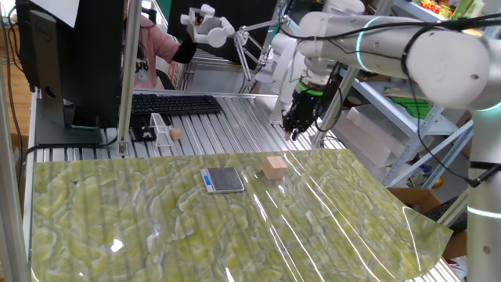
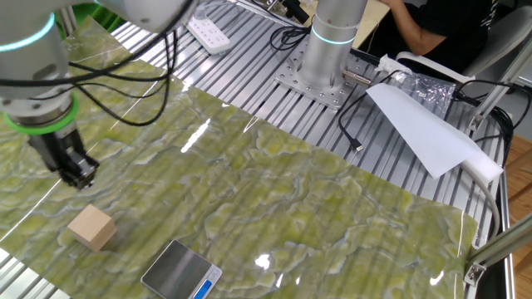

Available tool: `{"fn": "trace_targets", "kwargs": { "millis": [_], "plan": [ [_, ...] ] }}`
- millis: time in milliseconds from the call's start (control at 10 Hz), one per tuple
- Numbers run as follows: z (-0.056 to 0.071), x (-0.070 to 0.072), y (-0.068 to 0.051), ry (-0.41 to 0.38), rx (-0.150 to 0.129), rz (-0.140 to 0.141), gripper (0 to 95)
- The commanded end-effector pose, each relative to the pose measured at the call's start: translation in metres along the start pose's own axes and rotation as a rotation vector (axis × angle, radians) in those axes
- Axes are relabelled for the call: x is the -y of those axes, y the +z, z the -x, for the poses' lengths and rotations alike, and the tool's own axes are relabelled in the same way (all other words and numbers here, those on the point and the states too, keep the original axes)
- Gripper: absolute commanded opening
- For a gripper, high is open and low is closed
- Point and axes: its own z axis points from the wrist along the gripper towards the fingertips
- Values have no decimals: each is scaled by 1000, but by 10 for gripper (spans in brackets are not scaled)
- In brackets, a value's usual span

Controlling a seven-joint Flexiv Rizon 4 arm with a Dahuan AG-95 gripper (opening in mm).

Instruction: Place the block on the scale

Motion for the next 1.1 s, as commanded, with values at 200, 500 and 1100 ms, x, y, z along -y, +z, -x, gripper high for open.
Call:
{"fn": "trace_targets", "kwargs": {
  "millis": [200, 500, 1100],
  "plan": [
    [8, 3, 5, -12, -28, 1, 0],
    [9, 5, 7, -11, -29, -2, 0],
    [8, 5, 8, -8, -28, -7, 0]
  ]
}}
